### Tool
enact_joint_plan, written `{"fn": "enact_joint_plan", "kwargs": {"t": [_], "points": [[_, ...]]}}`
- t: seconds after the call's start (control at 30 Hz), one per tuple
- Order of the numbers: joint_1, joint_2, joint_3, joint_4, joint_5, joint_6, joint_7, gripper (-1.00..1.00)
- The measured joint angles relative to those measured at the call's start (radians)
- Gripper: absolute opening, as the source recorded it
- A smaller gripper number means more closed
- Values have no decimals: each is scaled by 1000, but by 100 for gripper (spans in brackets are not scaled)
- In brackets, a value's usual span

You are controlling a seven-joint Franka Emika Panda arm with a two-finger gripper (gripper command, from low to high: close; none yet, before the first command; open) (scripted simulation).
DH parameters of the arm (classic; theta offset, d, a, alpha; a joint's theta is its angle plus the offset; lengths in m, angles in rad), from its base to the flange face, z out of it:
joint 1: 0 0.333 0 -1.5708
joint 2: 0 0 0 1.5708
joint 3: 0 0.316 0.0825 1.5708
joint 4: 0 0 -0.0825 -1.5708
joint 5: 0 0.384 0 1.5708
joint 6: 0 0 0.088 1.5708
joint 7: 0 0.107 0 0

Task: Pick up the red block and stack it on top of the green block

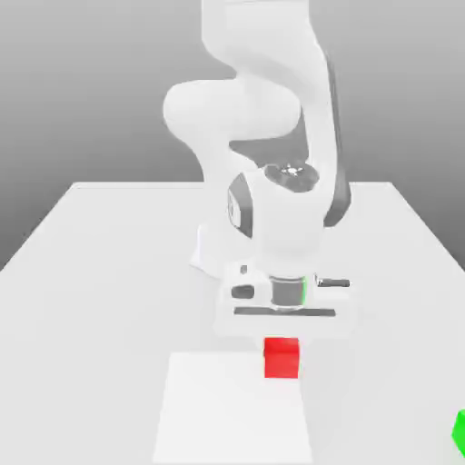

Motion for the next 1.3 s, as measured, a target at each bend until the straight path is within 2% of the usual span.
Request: {"fn": "enact_joint_plan", "kwargs": {"t": [0.1, 0.17, 0.8, 0.93, 0.97, 1.17, 1.3], "points": [[21, -108, -6, -15, 48, -92, -34, -100], [41, -116, 2, 21, 49, -137, -38, -100], [267, 251, 113, 698, -69, -456, -2, -100], [300, 380, 92, 740, -111, -373, 25, -100], [306, 401, 86, 743, -118, -354, 30, 100], [308, 411, 83, 744, -123, -345, 33, 100], [293, 310, 105, 738, -88, -439, 9, 100]]}}
